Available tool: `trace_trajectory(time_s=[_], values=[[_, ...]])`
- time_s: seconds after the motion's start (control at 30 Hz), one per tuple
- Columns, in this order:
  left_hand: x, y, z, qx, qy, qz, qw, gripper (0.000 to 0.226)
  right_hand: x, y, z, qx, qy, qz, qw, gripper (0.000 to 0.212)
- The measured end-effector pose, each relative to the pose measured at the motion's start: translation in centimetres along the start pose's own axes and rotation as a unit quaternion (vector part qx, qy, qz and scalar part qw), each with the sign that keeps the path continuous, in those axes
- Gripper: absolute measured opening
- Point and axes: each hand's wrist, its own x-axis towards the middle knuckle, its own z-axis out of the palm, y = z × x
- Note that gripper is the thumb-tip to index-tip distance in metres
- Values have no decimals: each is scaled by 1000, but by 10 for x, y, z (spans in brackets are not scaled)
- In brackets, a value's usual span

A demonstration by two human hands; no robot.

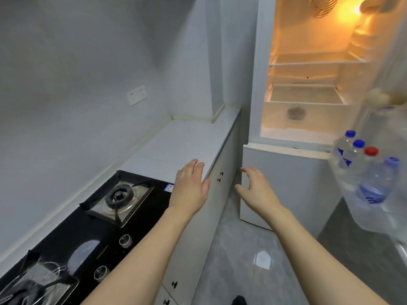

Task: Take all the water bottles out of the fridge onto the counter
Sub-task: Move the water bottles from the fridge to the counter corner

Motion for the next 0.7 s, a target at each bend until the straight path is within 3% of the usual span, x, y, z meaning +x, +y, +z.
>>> trace_trajectory(time_s=[0.27,0.47,0.7], values=[[110,26,46,-30,-12,53,998,48,77,49,-52,11,65,74,995,50],[208,60,75,-84,-31,75,993,48,138,87,-107,15,158,135,978,49],[282,119,112,-123,-56,155,979,44,160,119,-169,-10,249,166,954,48]])
